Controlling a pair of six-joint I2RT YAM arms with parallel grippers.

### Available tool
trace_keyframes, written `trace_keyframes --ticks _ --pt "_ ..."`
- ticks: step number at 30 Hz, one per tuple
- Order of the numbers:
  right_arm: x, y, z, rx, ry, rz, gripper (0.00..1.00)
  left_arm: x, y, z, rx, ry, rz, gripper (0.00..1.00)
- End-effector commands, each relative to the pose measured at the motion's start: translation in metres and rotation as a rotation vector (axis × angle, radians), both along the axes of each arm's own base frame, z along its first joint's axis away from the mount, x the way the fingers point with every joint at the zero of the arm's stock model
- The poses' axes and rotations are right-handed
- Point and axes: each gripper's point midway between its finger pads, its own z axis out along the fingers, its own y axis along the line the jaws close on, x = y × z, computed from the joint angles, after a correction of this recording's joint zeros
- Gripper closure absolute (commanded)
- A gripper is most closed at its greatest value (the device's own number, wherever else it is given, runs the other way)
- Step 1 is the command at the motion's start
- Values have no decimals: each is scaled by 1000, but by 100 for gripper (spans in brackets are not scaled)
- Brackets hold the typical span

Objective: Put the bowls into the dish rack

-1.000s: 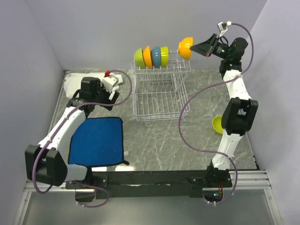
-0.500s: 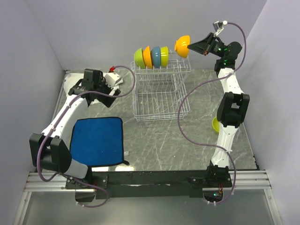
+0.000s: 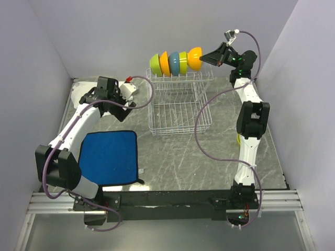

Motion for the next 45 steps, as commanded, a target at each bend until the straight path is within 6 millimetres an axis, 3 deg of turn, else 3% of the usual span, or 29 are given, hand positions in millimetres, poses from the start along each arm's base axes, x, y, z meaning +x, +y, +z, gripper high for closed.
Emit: trace_keyframes --ticks 1,9,18,33,42,45 --pt "-13 13 30 -2 -118 22 100 3 -2 7 20 -31 -17 1" --pt "-8 13 11 2 -49 23 100 0 -3 3 28 -26 -23 1" --pt "2 12 -17 -3 23 36 100 -1 -18 -3 49 -8 -62 0" --pt "16 4 -40 -7 84 22 100 7 -30 -7 58 -1 -73 1" --pt "9 5 -55 -53 143 97 100 11 -35 -14 58 3 -77 1" --pt "6 6 -53 -57 140 105 95 11 -37 -15 59 3 -79 1"
